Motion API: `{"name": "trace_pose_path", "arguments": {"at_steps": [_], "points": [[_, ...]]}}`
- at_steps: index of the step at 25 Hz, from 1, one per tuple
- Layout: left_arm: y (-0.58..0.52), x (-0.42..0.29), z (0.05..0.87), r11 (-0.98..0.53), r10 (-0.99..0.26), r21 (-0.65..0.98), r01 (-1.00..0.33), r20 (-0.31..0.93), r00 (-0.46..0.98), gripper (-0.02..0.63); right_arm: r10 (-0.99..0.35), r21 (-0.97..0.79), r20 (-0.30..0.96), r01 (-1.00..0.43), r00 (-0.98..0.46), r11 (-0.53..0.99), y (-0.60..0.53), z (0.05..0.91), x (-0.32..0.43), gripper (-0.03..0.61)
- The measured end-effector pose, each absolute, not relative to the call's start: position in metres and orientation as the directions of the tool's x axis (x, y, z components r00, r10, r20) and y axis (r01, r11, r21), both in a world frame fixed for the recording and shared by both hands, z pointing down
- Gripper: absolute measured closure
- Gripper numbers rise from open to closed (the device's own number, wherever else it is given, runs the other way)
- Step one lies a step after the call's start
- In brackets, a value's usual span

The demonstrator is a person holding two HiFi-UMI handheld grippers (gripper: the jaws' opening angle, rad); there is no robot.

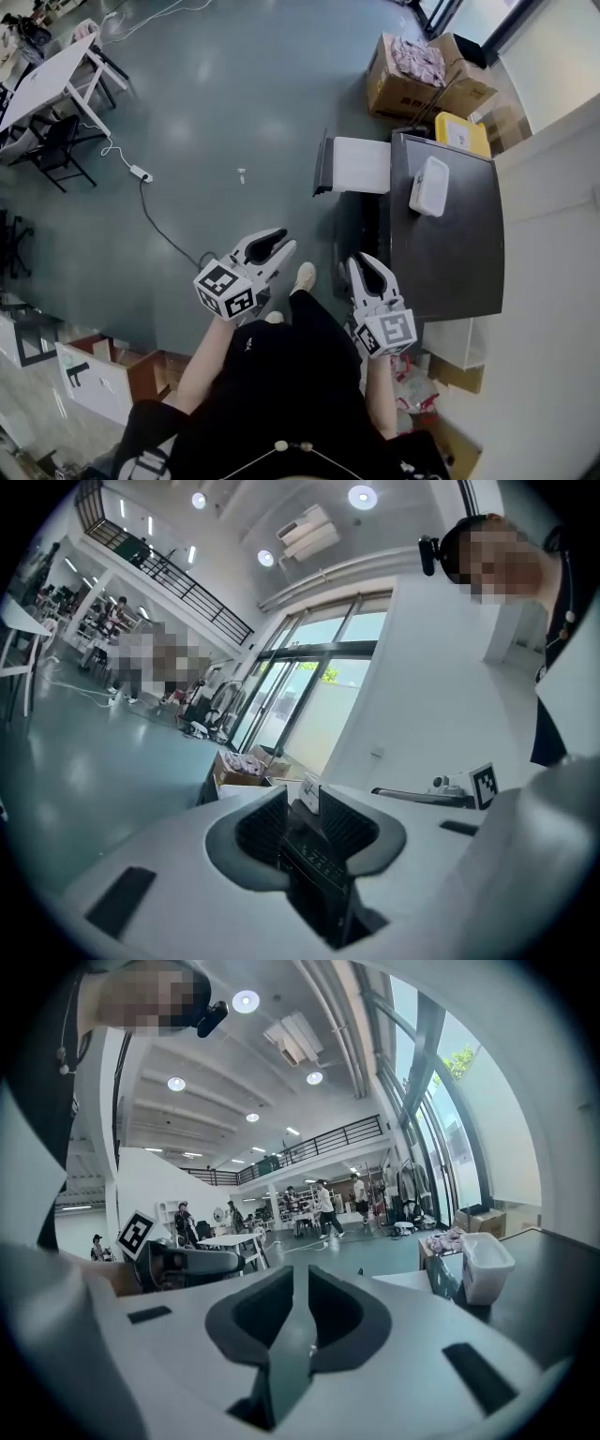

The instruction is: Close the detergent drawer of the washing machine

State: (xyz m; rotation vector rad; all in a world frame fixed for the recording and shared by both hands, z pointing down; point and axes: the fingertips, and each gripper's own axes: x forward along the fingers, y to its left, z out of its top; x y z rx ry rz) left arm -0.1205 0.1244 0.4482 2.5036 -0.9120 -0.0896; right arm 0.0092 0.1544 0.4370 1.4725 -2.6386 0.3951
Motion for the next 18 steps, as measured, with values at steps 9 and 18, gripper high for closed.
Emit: {"name": "trace_pose_path", "arguments": {"at_steps": [9, 18], "points": [[0.016, -0.097, 0.504, -0.501, -0.645, 0.649, -0.572, 0.16, 0.747, 0.476, -0.733, -0.286, 0.345, -0.81, -0.586, 0.512, 0.046, 0.514, 0.018, 0.525], [-0.056, -0.08, 0.579, -0.332, -0.607, 0.758, -0.562, 0.285, 0.742, 0.476, -0.654, -0.269, 0.517, -0.83, -0.553, 0.488, -0.02, 0.594, -0.015, 0.491]]}}
